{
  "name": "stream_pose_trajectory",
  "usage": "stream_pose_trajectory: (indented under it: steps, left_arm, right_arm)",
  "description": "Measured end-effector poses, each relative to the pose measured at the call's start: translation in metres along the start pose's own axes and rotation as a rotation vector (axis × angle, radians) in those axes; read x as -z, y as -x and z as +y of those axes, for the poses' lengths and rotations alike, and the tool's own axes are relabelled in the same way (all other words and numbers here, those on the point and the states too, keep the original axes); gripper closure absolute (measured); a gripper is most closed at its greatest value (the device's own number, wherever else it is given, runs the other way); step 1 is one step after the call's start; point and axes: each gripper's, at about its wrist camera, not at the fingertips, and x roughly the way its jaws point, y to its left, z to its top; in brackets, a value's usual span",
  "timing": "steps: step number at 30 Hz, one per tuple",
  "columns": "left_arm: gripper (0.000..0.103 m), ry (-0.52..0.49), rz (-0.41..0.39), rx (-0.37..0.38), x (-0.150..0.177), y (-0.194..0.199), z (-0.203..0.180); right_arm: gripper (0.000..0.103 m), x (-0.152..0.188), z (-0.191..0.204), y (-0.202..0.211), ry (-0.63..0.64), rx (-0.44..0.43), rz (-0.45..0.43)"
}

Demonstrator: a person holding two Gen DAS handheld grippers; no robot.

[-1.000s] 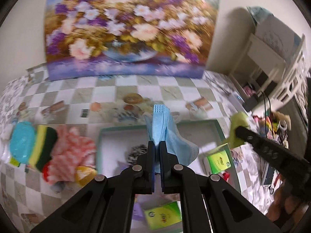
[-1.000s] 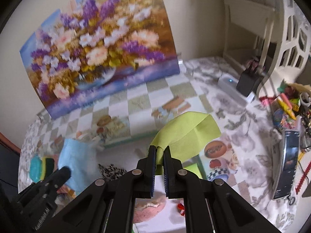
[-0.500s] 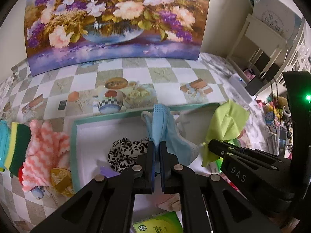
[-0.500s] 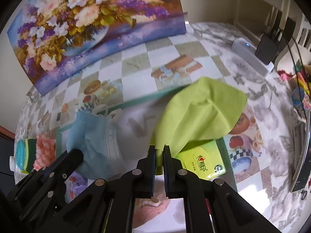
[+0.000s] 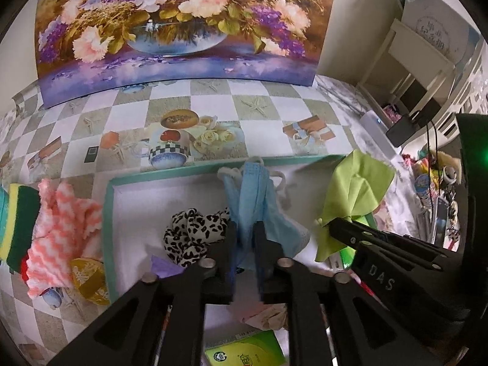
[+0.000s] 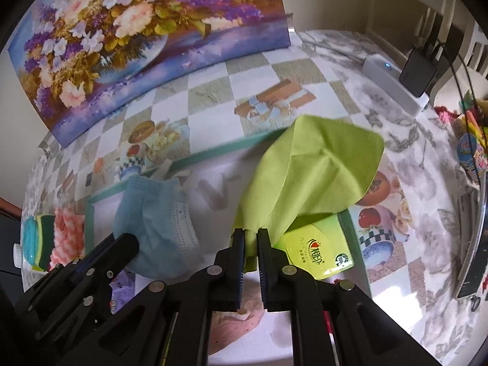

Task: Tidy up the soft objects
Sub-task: 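Carry the mask and green cloth into the tray and open both grippers, then withdraw both grippers from the tray toward the remaining pile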

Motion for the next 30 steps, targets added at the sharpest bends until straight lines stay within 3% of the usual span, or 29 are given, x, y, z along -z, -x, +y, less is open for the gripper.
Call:
stream_pose_trajectory:
  steps: [2, 7, 10, 13, 16, 17, 19, 25, 30]
  left_arm:
    - [0.073, 0.018, 0.001, 0.008, -0.003, 0.006, 0.004]
    - [0.062, 0.069, -0.006, 0.004, -0.008, 0.022, 0.015]
    - [0.057, 0.111, -0.008, -0.022, -0.011, 0.031, 0.027]
    - [0.045, 0.149, -0.01, -0.073, -0.012, 0.039, 0.04]
    - [0.042, 0.185, -0.021, -0.126, -0.013, 0.047, 0.055]
    - [0.035, 0.195, -0.021, -0.145, -0.013, 0.048, 0.06]
    - [0.024, 0.219, -0.019, -0.195, -0.011, 0.05, 0.072]
    - [0.019, 0.256, -0.022, -0.281, -0.005, 0.054, 0.098]
    - [0.01, 0.278, -0.046, -0.301, -0.002, 0.062, 0.11]
  right_arm:
    - [0.092, -0.001, 0.002, 0.006, 0.006, 0.008, -0.009]
    - [0.068, -0.004, 0.01, 0.025, 0.032, 0.014, -0.048]
    - [0.067, -0.007, 0.014, 0.037, 0.041, 0.013, -0.076]
    - [0.065, -0.008, 0.018, 0.047, 0.051, 0.013, -0.096]
    - [0.039, -0.008, 0.021, 0.055, 0.046, -0.003, -0.101]
    - [0.033, -0.007, 0.022, 0.057, 0.046, -0.013, -0.104]
    - [0.033, -0.007, 0.027, 0.061, 0.057, -0.025, -0.109]
    - [0.022, -0.002, 0.047, 0.064, 0.126, 0.006, -0.112]
    - [0.01, 0.002, 0.057, 0.064, 0.153, 0.009, -0.115]
